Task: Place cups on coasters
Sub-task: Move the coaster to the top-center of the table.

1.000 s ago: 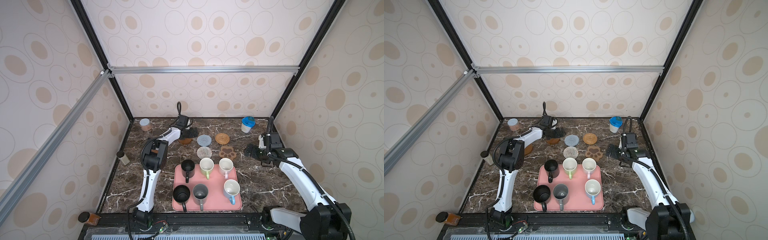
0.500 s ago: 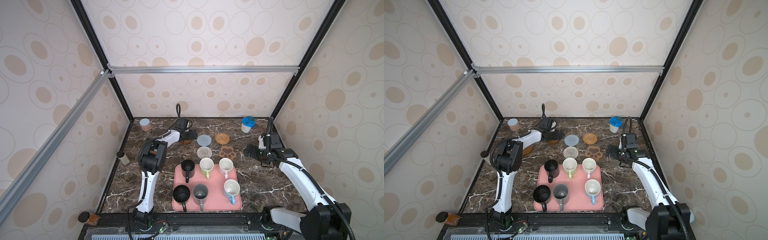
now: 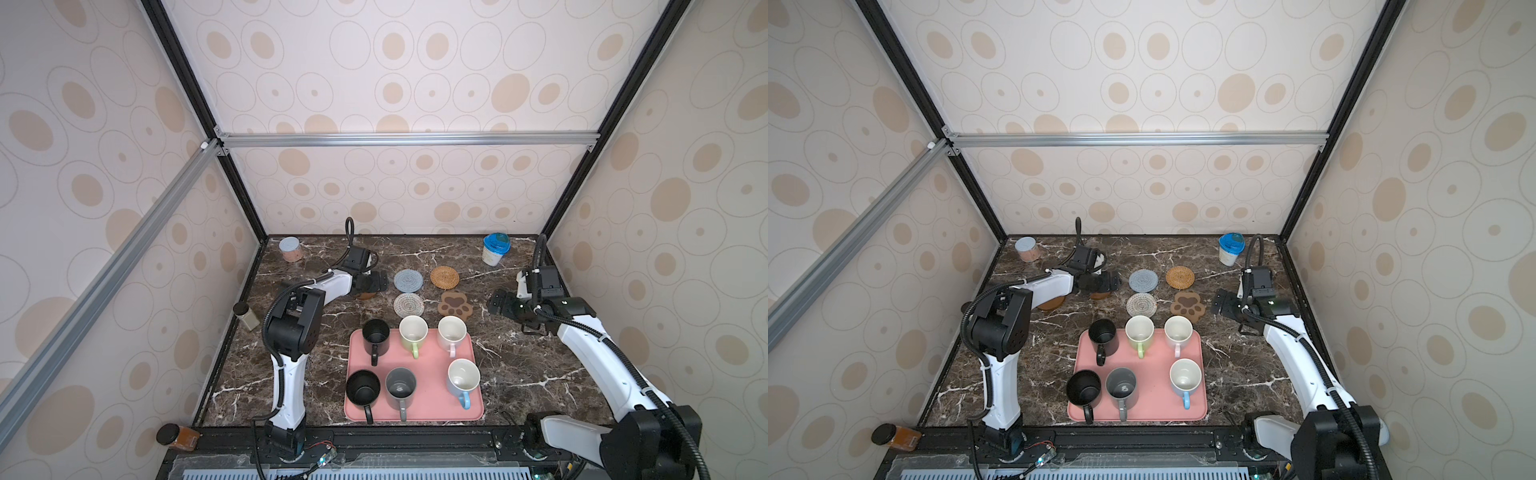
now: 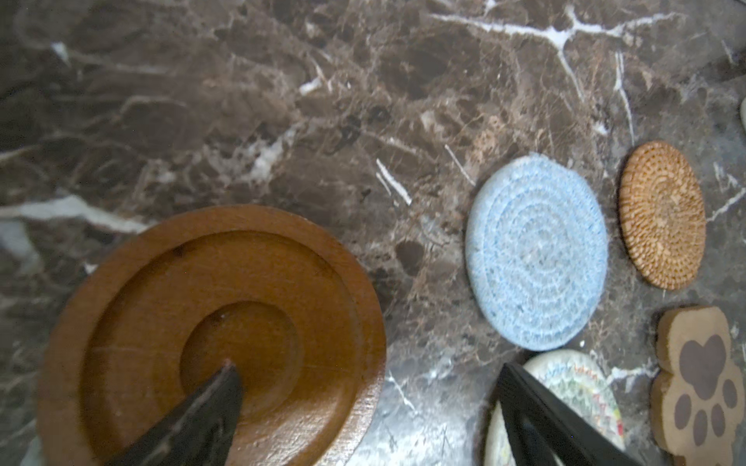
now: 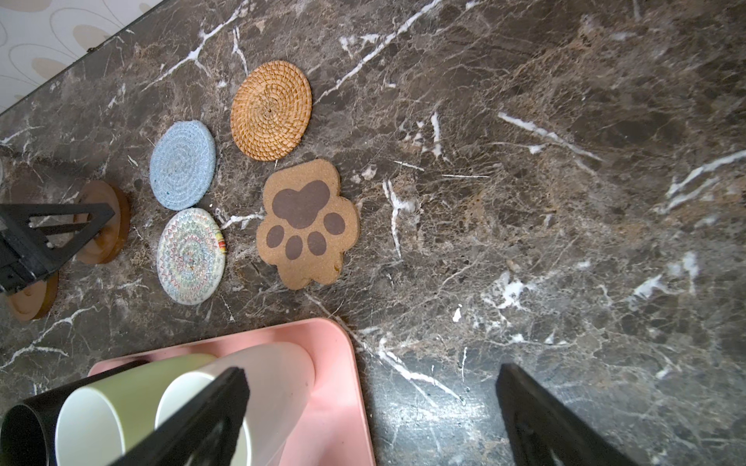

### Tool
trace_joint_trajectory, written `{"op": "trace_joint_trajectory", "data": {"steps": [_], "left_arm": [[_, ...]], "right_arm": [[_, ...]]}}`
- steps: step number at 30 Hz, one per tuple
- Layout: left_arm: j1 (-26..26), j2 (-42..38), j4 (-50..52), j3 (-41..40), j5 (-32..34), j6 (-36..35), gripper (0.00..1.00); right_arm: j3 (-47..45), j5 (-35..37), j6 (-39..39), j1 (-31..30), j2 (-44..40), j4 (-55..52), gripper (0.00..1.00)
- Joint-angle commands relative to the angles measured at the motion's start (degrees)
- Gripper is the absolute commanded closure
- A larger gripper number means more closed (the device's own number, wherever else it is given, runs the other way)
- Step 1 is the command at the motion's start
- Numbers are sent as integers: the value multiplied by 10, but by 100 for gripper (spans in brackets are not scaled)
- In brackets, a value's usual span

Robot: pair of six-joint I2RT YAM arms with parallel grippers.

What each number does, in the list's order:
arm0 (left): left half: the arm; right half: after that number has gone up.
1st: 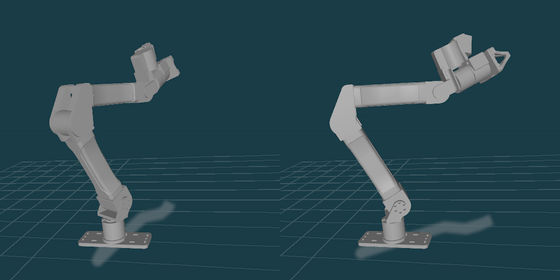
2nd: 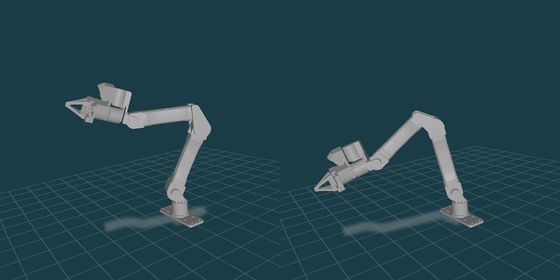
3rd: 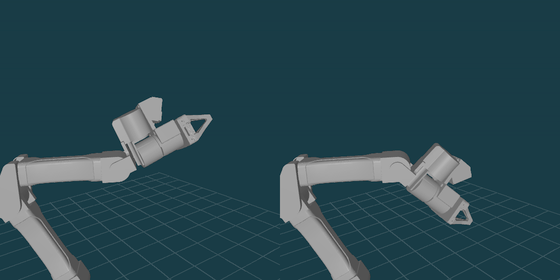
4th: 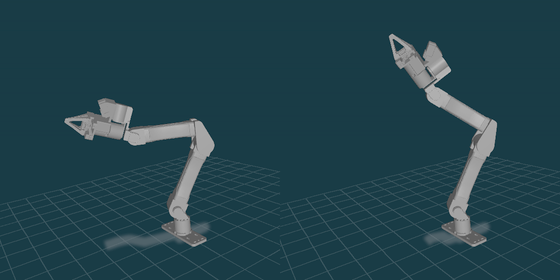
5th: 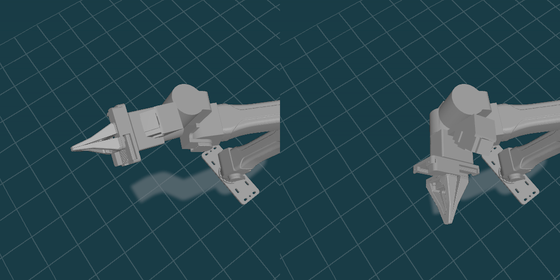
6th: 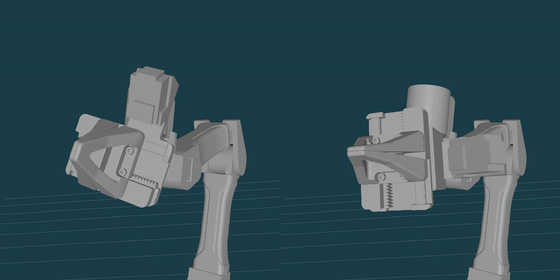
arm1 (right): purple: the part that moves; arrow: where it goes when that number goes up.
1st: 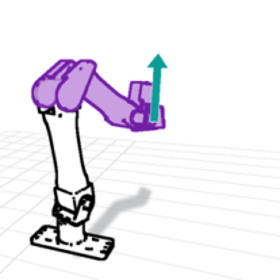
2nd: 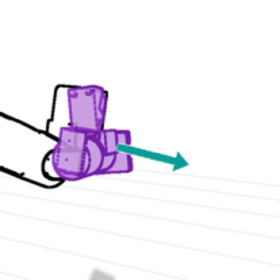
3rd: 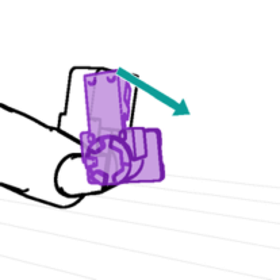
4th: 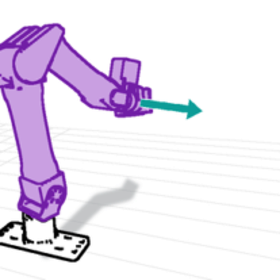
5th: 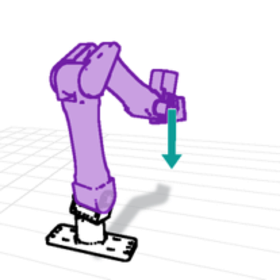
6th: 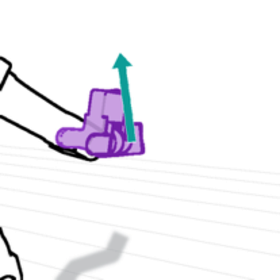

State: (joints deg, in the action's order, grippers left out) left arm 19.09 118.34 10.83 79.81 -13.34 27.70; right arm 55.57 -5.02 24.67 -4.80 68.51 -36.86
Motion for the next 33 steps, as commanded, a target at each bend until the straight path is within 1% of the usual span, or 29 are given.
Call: {"op": "trace_joint_trajectory", "data": {"steps": [1, 5, 9, 14, 18, 23, 27, 33], "left_arm": [[-1, -14, 41, -41, 9, 16, 0], [-1, -36, 31, -70, 11, 18, 0], [-1, -40, 32, -80, 8, 21, 0], [-10, -51, 30, -95, 23, 21, 0], [-20, -56, 29, -98, 27, 20, 0], [-20, -54, 31, -96, 17, 20, 0], [-20, -60, 31, -103, 33, 17, 0], [-21, -57, 45, -92, 47, 15, 0]], "right_arm": [[0, -10, 8, 0, 10, -2, 0], [3, -11, 7, 0, 16, -1, 0], [2, -11, 7, 0, 16, -1, 0], [-4, -7, 7, 0, 10, -1, 0], [-3, -2, 5, 0, 10, -2, 0], [-2, -1, 6, 0, 12, -1, 0], [-2, -3, 9, 0, 14, -1, 0], [1, -4, 8, 0, 14, -3, 0]]}}
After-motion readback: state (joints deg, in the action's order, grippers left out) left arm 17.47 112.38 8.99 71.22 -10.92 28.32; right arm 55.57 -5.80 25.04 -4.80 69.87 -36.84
